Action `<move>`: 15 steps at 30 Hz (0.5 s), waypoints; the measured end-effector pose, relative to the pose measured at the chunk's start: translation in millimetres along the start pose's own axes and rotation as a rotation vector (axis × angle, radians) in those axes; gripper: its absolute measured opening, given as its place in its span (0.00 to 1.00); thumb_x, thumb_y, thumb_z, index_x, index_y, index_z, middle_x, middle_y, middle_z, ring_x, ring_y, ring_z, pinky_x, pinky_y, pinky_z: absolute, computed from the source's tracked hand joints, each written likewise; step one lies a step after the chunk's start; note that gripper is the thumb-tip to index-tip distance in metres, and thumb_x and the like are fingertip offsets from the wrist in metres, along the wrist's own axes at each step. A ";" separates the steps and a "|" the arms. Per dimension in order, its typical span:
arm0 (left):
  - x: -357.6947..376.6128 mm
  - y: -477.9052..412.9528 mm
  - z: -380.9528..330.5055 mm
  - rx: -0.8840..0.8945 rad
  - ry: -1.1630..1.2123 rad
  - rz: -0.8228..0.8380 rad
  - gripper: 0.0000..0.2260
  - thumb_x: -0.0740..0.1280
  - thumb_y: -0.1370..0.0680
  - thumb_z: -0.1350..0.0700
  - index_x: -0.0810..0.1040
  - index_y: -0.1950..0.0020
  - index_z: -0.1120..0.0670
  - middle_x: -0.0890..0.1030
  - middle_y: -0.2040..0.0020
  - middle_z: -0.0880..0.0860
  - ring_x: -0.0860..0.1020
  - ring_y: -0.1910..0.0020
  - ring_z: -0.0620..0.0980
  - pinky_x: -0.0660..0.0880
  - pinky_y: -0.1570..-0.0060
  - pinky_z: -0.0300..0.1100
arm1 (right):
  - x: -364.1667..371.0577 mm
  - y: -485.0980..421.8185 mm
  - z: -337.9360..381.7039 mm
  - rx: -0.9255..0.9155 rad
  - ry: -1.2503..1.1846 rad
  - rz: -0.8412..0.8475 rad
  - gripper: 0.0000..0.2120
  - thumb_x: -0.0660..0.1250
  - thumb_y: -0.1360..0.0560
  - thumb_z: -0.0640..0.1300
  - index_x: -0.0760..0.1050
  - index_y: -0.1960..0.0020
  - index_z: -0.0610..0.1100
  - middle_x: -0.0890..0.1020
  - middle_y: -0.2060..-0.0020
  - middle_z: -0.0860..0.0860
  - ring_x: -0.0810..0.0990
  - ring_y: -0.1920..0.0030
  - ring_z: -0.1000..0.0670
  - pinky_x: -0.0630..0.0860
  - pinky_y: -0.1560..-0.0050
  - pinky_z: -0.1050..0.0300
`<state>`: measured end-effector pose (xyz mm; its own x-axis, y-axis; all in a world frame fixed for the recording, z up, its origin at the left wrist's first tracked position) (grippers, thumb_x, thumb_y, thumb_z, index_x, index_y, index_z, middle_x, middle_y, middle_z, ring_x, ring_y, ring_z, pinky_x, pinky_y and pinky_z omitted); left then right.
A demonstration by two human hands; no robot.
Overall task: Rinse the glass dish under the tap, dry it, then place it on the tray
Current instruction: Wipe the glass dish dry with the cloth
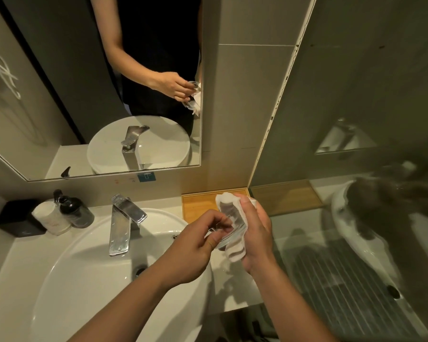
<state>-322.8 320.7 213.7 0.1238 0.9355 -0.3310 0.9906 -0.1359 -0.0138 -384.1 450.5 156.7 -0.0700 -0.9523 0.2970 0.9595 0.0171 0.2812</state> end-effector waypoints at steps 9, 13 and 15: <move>0.2 -10.3 -25.1 -0.006 0.015 -0.150 0.06 0.67 0.19 0.53 0.81 0.53 0.52 0.82 0.58 0.44 0.77 0.58 0.40 0.72 0.56 0.31 | -0.5 13.4 14.3 -0.301 0.102 -0.139 0.15 0.67 0.25 0.64 0.82 0.42 0.60 0.87 0.48 0.55 0.86 0.48 0.53 0.83 0.58 0.61; -4.3 -10.7 -22.4 0.041 0.109 -0.178 0.06 0.70 0.21 0.53 0.83 0.55 0.54 0.84 0.58 0.50 0.79 0.56 0.47 0.76 0.53 0.39 | -2.3 5.0 11.8 -0.176 -0.027 -0.049 0.20 0.69 0.27 0.64 0.82 0.41 0.54 0.86 0.44 0.46 0.86 0.45 0.43 0.84 0.50 0.48; -4.7 -9.1 -24.2 0.046 0.184 -0.140 0.08 0.71 0.24 0.47 0.84 0.54 0.51 0.85 0.56 0.52 0.81 0.53 0.50 0.79 0.52 0.42 | 0.4 1.3 -2.5 0.074 -0.164 0.016 0.32 0.71 0.31 0.67 0.80 0.35 0.48 0.81 0.37 0.37 0.82 0.39 0.34 0.79 0.40 0.32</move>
<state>-331.0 325.5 238.3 -0.0019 0.9893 -0.1457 0.9957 -0.0116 -0.0918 -382.2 449.4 154.9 -0.1046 -0.8895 0.4448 0.9387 0.0595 0.3397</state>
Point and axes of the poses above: each hand's wrist, its own y-axis away from the middle knuckle, its own x-axis out of the palm, z = x × y, the point moved 8 cm from there along -y, towards the middle knuckle
